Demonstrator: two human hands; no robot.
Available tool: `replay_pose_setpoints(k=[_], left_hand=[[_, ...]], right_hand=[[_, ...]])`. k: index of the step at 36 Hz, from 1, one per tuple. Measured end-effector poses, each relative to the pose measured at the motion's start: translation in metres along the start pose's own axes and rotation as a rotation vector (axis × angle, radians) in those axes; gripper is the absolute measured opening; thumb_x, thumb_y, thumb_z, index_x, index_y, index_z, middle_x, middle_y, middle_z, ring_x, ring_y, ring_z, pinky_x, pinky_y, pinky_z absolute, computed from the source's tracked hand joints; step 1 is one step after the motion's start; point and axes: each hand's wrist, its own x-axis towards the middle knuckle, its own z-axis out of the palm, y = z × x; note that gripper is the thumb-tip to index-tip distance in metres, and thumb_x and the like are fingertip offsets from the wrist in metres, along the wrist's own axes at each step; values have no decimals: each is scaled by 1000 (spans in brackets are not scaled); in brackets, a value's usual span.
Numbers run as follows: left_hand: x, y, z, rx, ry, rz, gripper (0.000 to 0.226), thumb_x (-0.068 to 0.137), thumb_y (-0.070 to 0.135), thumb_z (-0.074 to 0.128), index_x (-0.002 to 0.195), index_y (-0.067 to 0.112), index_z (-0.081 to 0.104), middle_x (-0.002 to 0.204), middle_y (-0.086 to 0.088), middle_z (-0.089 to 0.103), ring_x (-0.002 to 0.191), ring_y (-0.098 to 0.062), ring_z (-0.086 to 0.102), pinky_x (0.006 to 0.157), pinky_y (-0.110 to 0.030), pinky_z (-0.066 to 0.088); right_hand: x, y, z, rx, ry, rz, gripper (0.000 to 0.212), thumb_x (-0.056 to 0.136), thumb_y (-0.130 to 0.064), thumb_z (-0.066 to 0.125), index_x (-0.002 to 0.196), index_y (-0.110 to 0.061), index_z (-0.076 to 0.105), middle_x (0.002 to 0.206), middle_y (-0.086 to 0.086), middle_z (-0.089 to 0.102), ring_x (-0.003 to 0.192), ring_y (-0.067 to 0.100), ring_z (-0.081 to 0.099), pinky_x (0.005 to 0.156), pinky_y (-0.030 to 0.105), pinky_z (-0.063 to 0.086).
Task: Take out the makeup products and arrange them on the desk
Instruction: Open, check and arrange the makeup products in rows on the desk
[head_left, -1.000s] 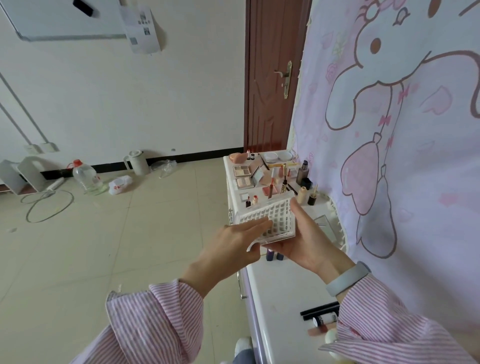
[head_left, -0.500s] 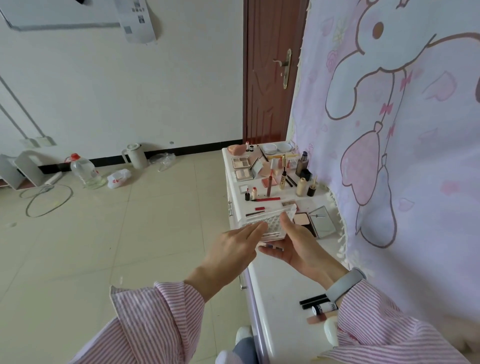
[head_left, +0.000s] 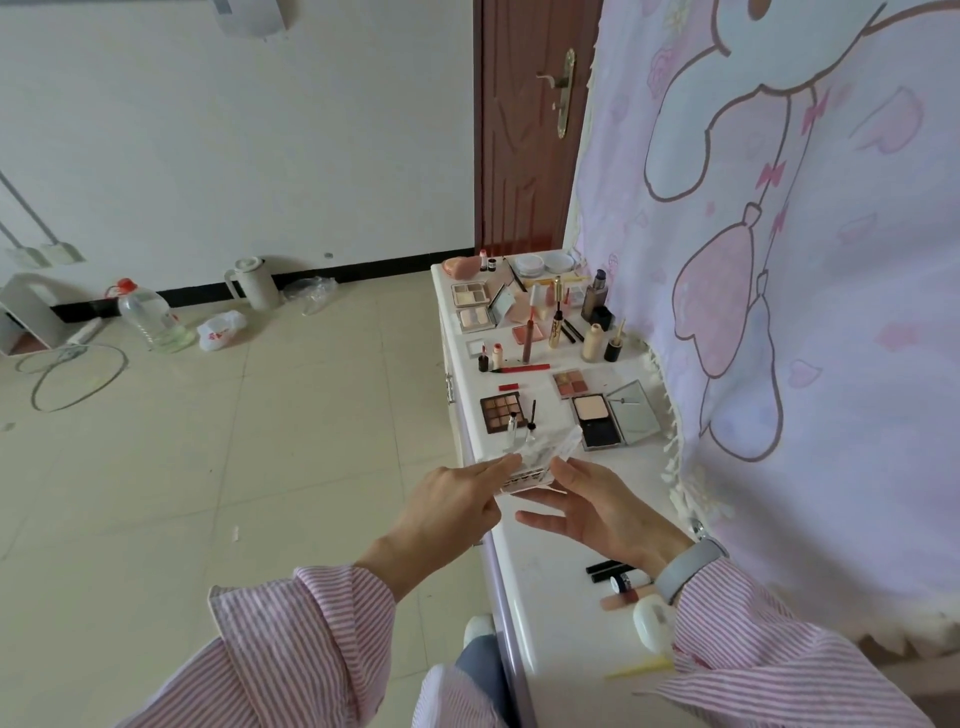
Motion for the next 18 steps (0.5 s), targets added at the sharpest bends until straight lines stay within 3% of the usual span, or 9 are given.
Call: replay_pose_setpoints(k=[6,10,12,14,16,18], left_hand=[[1,2,8,-3,13,31,52,58,1,56,108,12,67,88,-1,74,36,-17,53,34,-15,35],[1,0,8,59,23,87,48,57,5,57,104,11,69,88,3,74,35,-12,51,35,-12,28],[2,-2,8,62,30,103,46,57,5,58,101,10,70,87,4,74,36,-11,51,35,-13,31],[3,-3,9,46,25,93,44,60,4,57,102,10,70,87,4,74,37,-8,51,36,-12,32],[4,-4,11,26,18,70,41,69,5,51,106,11,68,89,5,73,41,-6,53,38,-12,37],[7,-5,10,0,19,42,42,76,8,41,111,12,64,90,4,73,46,-7,56,37,-16,42]], right_hand=[[-5,2,-10,60,-26,25,76,66,-32,82,128,-2,49,124,16,58,121,29,52,97,50,45],[-9,4,-20,90,-14,75,65,73,-14,76,130,-5,46,119,18,59,115,34,55,94,47,49],[-9,6,-24,62,49,80,51,82,0,60,130,-8,45,115,19,61,107,34,59,89,44,52],[-5,7,-25,-4,163,66,51,86,7,48,132,-14,41,112,17,62,98,31,62,85,44,53],[-1,10,-28,-90,291,32,60,88,7,49,134,-27,33,110,13,61,95,27,62,77,41,54],[0,13,-30,-327,350,-31,64,90,-2,53,135,-37,24,120,5,55,105,21,58,74,31,54]])
